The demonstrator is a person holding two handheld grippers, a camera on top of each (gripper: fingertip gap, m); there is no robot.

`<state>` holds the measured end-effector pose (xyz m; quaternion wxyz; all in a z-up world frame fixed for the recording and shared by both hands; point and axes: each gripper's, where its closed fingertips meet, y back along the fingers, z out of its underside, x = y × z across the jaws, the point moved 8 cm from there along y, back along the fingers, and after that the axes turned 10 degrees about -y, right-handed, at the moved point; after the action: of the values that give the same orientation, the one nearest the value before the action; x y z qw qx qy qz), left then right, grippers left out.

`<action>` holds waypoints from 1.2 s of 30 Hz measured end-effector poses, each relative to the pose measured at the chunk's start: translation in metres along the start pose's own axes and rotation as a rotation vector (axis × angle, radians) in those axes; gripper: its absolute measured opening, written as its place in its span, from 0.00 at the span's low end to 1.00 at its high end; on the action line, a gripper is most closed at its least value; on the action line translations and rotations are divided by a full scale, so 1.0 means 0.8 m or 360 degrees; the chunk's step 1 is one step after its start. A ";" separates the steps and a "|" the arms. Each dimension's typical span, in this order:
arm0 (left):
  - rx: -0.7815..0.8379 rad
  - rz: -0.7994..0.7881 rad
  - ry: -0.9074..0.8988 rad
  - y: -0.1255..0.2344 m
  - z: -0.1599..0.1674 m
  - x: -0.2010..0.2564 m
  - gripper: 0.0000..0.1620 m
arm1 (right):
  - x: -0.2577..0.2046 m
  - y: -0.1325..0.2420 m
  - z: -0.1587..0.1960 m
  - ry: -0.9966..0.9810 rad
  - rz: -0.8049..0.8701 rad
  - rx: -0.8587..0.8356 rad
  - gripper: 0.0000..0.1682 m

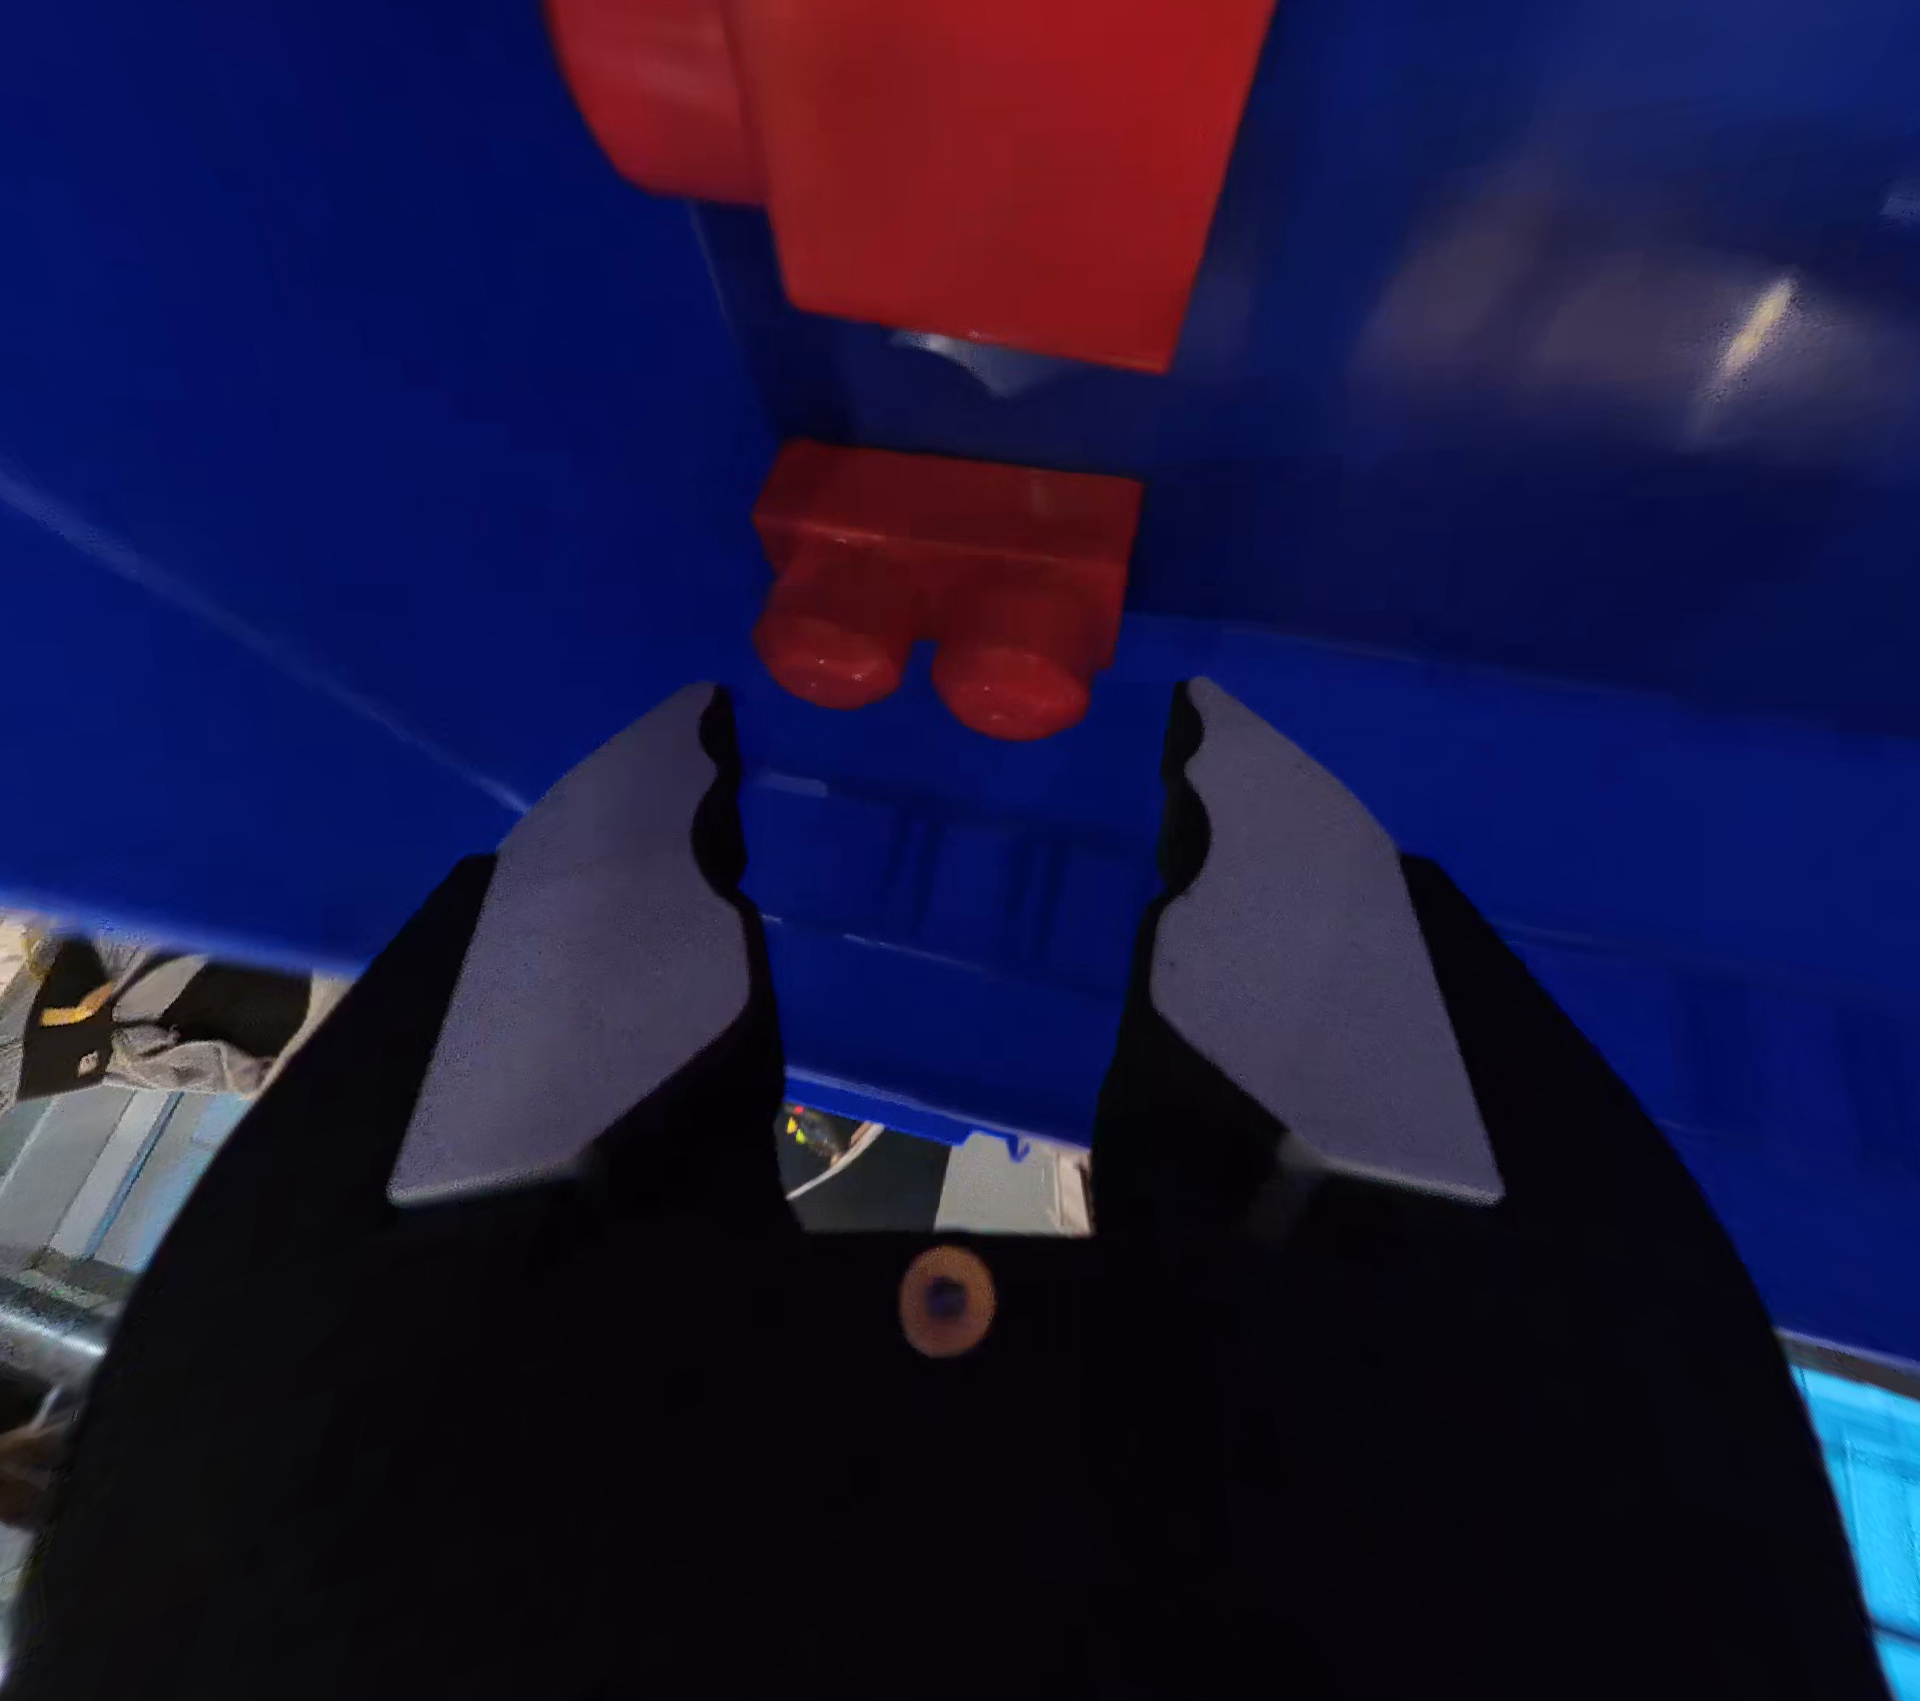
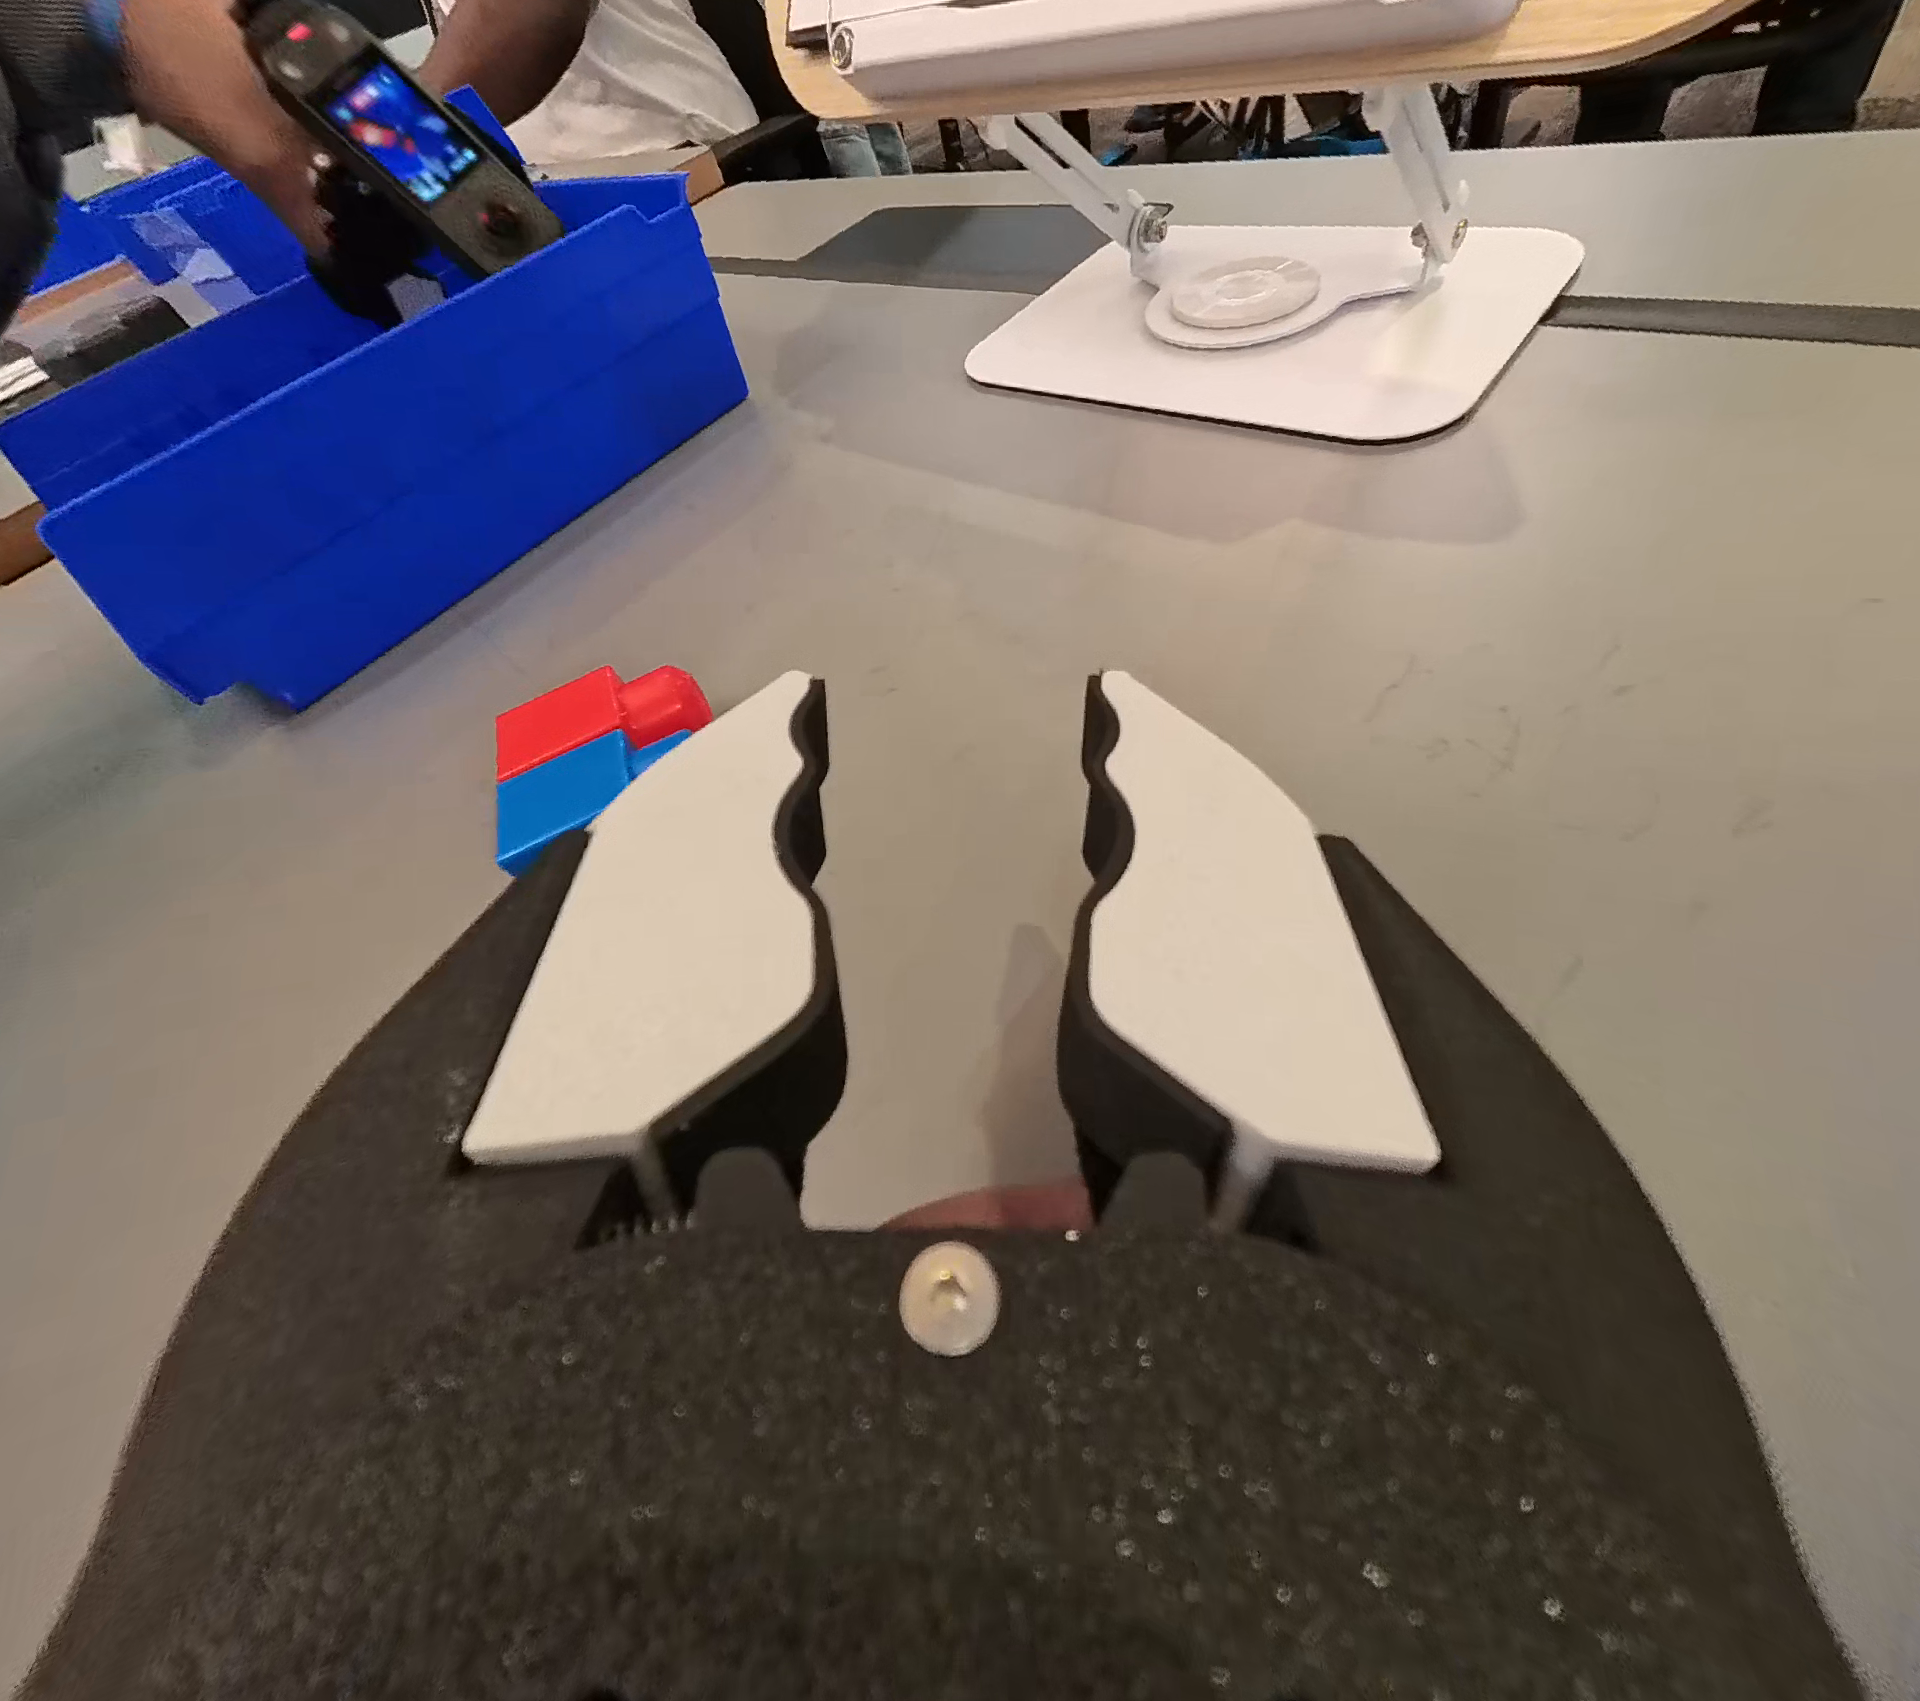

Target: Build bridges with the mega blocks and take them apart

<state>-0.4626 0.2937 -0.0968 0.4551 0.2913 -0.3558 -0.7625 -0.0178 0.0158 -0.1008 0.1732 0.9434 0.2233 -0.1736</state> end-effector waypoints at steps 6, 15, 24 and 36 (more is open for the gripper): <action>-0.0088 0.0128 -0.0040 -0.007 -0.002 -0.009 0.38 | 0.001 0.000 0.000 -0.0024 -0.0014 -0.0010 0.28; 0.0190 0.0008 0.0038 0.050 0.008 0.021 0.00 | 0.002 -0.002 0.001 -0.0030 -0.0019 -0.0035 0.28; 0.0279 -0.0044 0.0168 0.097 0.008 0.062 0.26 | -0.001 -0.004 0.002 0.0000 -0.0015 -0.0055 0.28; 0.0487 -0.0085 0.0240 0.038 -0.023 -0.005 0.47 | -0.003 -0.006 0.003 0.0023 -0.0021 -0.0084 0.28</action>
<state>-0.4320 0.2822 -0.0820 0.4105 0.4229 -0.4247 -0.6873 -0.0228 0.0183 -0.1033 0.1953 0.9382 0.2353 -0.1618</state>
